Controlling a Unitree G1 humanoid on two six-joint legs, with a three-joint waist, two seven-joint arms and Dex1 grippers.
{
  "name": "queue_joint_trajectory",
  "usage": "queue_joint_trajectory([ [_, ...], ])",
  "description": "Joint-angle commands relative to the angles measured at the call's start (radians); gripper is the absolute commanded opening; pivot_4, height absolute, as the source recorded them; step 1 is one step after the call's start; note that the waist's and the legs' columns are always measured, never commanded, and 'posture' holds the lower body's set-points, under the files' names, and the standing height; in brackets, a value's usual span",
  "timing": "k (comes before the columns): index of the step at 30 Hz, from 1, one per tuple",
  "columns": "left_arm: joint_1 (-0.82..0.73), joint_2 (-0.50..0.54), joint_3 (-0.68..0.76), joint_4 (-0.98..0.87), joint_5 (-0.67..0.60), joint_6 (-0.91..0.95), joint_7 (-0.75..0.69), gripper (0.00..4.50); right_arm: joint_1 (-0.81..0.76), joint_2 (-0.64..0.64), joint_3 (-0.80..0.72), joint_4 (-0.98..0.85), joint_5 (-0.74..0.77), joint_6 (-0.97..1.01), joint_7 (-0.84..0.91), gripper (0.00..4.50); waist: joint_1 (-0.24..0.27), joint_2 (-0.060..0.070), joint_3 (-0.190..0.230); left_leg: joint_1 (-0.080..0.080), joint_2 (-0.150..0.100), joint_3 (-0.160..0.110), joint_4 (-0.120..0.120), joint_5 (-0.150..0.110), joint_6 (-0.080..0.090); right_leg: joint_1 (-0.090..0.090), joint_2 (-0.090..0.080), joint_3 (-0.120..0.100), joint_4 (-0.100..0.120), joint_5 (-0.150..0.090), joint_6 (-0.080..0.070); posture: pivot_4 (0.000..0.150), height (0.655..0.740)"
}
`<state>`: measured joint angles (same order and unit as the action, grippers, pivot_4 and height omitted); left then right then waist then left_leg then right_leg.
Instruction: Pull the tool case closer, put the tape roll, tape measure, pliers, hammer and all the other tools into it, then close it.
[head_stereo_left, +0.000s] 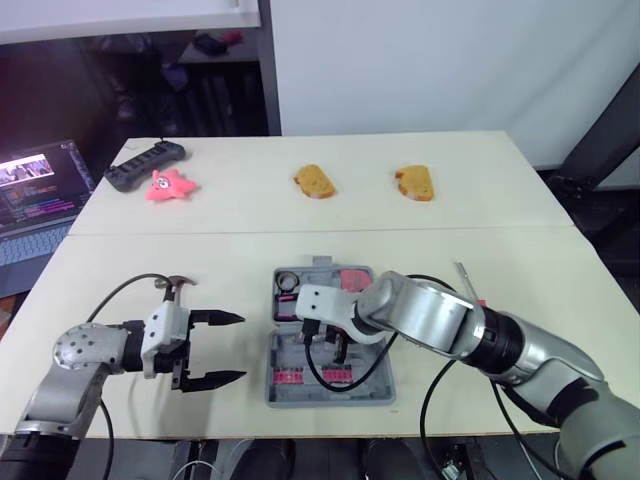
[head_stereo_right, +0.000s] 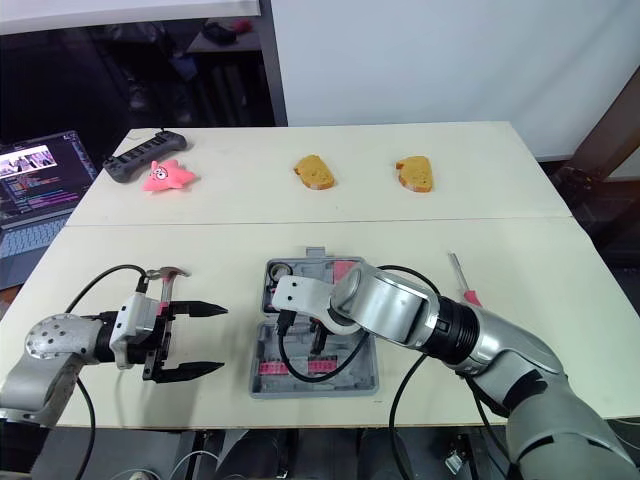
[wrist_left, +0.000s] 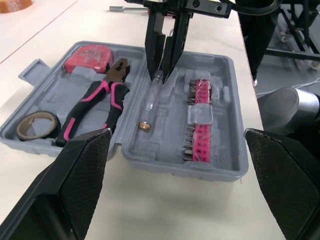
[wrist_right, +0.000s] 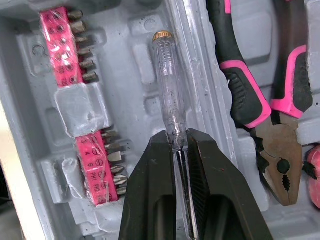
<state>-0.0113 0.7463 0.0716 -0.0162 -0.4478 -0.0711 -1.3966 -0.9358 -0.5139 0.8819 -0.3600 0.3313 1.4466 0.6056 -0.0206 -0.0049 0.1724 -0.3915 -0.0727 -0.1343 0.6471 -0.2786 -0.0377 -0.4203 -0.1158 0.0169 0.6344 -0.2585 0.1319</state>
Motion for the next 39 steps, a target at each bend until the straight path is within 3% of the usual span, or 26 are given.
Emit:
queue_joint_trajectory([
  [1,0.007,0.005,0.008,-0.038,-0.012,0.003,0.008,4.5,-0.031,0.032,0.002,0.022,-0.02,-0.014,-0.013,0.03,0.0,0.0,0.0,0.0,0.0,0.0,0.0,0.0,0.0,0.0,0.0,0.0,0.0,0.0,0.0,0.15,0.74],
  [18,0.022,0.006,0.008,-0.068,-0.016,0.031,0.036,4.5,-0.009,0.109,0.006,0.113,-0.05,-0.073,-0.026,0.03,-0.001,0.0,0.0,0.0,0.0,0.0,0.0,0.0,0.0,-0.003,0.001,0.0,0.001,0.0,0.0,0.15,0.74],
  [22,0.025,0.009,0.009,-0.072,-0.018,0.039,0.036,4.5,-0.001,0.109,-0.022,0.098,-0.05,-0.081,-0.025,1.67,-0.001,0.0,0.0,0.0,0.0,0.0,0.0,0.0,0.0,-0.003,0.001,0.001,0.001,0.0,-0.001,0.15,0.74],
  [25,0.027,0.009,0.012,-0.076,-0.019,0.046,0.036,4.5,-0.001,0.102,-0.041,0.083,-0.044,-0.081,-0.021,3.15,0.0,0.0,0.0,0.0,0.0,0.0,0.0,0.0,0.0,-0.003,0.001,0.001,0.001,0.0,-0.001,0.15,0.74],
  [32,0.025,0.009,0.01,-0.078,-0.019,0.054,0.039,4.5,0.051,0.084,-0.121,0.024,-0.018,-0.078,-0.014,3.15,0.001,0.0,0.0,0.0,0.0,0.0,0.0,0.0,0.0,-0.003,0.001,0.001,0.001,0.0,-0.001,0.15,0.74],
  [35,0.025,0.009,0.008,-0.079,-0.019,0.056,0.04,4.5,0.075,0.081,-0.122,0.018,-0.026,-0.104,-0.012,2.3,0.0,0.0,0.0,0.0,0.0,0.0,0.0,0.0,0.0,-0.002,0.001,0.001,0.001,0.0,-0.001,0.15,0.74],
  [39,0.022,0.01,0.007,-0.077,-0.017,0.061,0.038,4.5,0.107,0.087,-0.125,0.034,-0.039,-0.152,-0.01,0.38,-0.001,0.0,0.0,0.0,0.0,0.001,0.0,0.0,0.0,-0.001,0.001,0.001,0.001,0.0,-0.001,0.15,0.74],
])
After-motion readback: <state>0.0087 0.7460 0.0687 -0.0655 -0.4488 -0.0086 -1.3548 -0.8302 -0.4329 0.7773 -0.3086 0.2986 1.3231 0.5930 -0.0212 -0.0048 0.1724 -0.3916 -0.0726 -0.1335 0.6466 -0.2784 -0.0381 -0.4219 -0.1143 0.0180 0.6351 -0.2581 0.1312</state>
